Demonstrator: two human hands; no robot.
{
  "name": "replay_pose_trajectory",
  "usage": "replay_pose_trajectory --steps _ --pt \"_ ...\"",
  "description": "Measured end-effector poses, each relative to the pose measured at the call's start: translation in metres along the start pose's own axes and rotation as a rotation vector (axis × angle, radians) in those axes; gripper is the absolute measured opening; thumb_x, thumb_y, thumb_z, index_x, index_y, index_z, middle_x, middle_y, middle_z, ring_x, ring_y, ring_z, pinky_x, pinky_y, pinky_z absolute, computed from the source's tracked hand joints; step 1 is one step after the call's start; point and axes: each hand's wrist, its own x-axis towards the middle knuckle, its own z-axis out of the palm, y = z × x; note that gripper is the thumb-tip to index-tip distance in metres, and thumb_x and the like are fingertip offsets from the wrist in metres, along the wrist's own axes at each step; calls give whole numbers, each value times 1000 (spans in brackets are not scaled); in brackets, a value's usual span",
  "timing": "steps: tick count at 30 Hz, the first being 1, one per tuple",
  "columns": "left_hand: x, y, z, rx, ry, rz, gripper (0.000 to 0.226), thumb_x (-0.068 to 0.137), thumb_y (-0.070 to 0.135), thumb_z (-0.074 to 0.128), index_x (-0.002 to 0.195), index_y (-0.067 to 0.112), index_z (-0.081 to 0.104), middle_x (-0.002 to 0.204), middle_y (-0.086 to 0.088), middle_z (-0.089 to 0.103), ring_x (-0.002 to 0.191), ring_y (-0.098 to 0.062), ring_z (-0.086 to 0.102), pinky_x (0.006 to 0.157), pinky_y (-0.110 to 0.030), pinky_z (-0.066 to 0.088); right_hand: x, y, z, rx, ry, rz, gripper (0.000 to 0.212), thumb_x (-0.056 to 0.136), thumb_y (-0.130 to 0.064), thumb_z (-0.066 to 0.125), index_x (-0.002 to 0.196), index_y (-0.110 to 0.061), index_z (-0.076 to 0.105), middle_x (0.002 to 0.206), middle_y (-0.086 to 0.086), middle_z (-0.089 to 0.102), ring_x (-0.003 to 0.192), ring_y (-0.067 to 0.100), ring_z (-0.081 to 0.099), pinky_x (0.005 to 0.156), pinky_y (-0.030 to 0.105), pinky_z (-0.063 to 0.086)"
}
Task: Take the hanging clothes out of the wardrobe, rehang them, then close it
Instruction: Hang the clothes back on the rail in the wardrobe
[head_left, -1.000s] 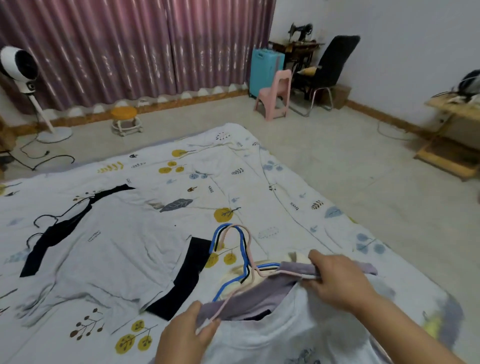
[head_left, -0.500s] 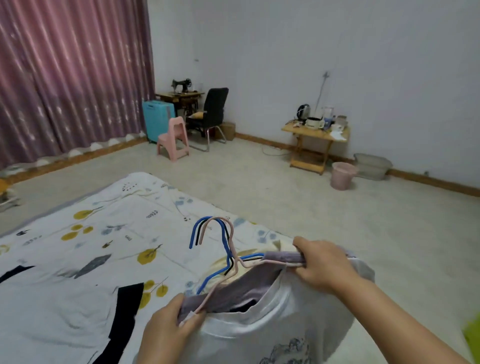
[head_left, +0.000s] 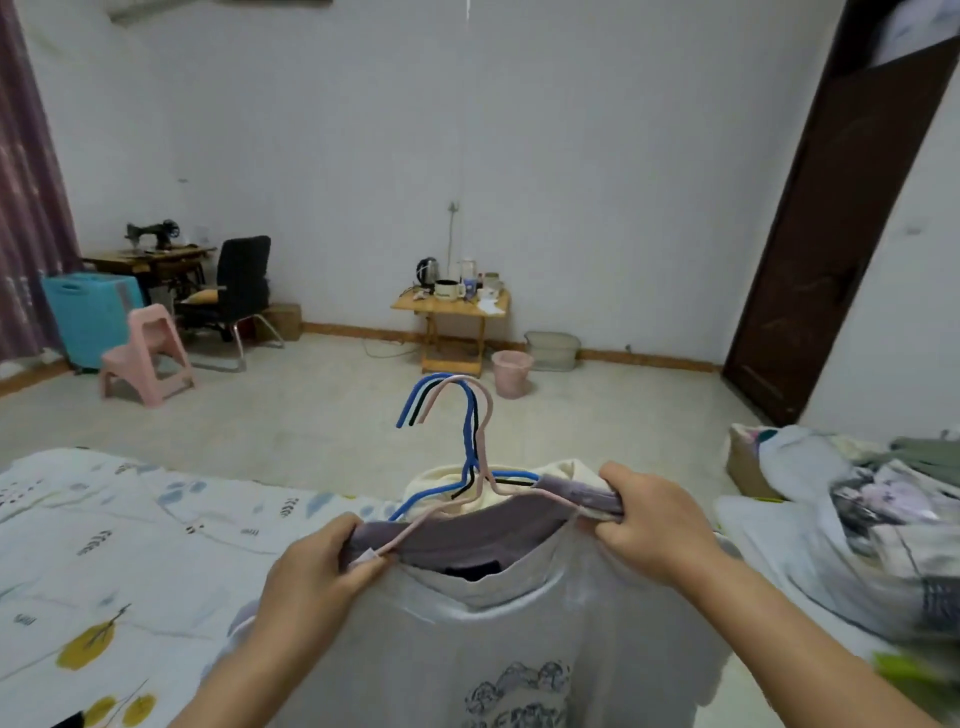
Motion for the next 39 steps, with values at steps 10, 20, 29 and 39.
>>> replay_pose_trajectory --steps 10,20,29,39 --pt "13 137 61 -176 -109 387 44 56 64 44 86 33 53 73 12 59 72 -13 51 57 -26 40 -119 109 -113 142 -64 228 42 59 -54 63 61 -20 39 61 -4 45 60 14 46 52 28 27" --pt "-38 274 153 -346 -482 591 38 53 57 53 84 36 55 64 11 59 57 0 47 59 -26 41 -269 185 -199 550 -163 449 46 58 -40 68 83 -2 63 71 -7 55 68 4 50 62 26 34" --pt "-93 396 236 -429 -784 843 41 51 62 54 87 44 50 62 14 51 57 0 40 54 -17 32 -383 218 -262 298 21 793 33 52 -44 65 62 -20 45 61 -7 39 57 2 39 55 27 26" --pt "-174 528 275 -679 -909 1154 52 63 44 47 115 47 46 105 47 49 92 26 45 80 5 32 -474 191 -291 273 400 1242 38 45 -40 67 67 -9 62 61 -8 53 59 0 48 56 22 32"
